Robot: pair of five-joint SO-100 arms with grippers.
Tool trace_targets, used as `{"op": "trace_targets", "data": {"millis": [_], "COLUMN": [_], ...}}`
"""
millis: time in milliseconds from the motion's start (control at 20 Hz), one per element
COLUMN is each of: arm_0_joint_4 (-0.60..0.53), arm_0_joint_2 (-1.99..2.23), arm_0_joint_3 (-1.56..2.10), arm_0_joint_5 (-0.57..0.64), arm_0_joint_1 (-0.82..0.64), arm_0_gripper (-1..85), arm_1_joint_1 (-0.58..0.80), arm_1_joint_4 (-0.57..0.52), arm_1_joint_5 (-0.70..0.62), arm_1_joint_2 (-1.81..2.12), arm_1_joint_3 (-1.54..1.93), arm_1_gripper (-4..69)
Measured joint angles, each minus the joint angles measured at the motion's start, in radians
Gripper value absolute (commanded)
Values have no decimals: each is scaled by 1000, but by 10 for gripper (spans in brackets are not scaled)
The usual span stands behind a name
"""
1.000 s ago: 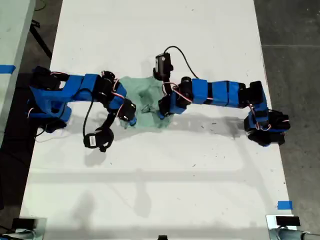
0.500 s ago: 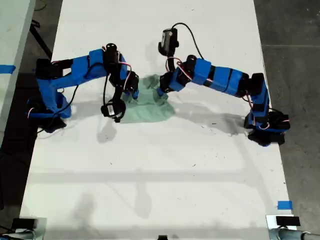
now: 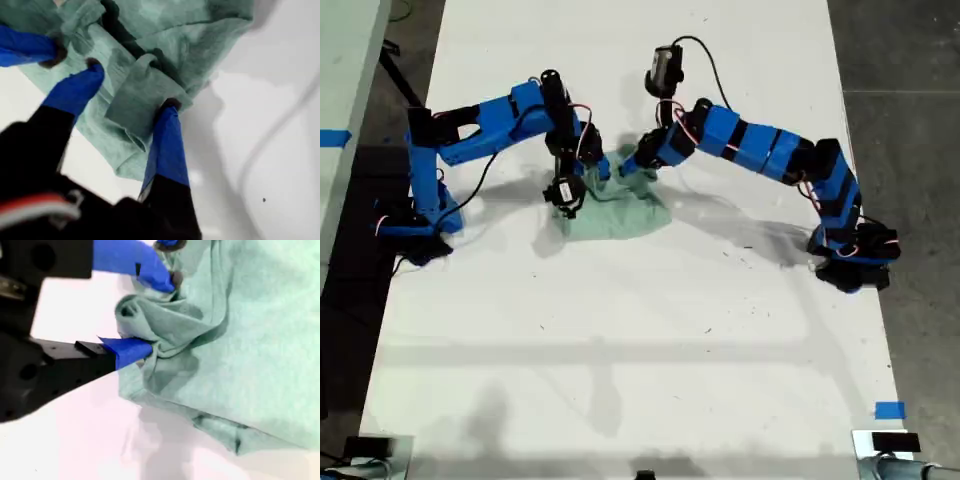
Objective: Fold t-shirt
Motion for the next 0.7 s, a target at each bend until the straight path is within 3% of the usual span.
{"op": "trace_targets", "data": {"millis": [250,450,700], "arm_0_joint_4": [91,101,-28], "arm_0_joint_2": [261,502,907], "arm_0_joint_3": [40,201,634], "arm_0_joint_5": [69,77,55], "arm_0_joint_1": [-178,-265,-272], "arm_0_gripper": [343,328,294], "arm_1_joint_1": [109,222,285], "arm_1_joint_4": [129,268,331], "arm_1_joint_5": [-46,-81,-95], "arm_1_joint_2": [34,207,563], "arm_1_joint_3": [-46,-31,314], "arm_1_gripper": [229,204,180]}}
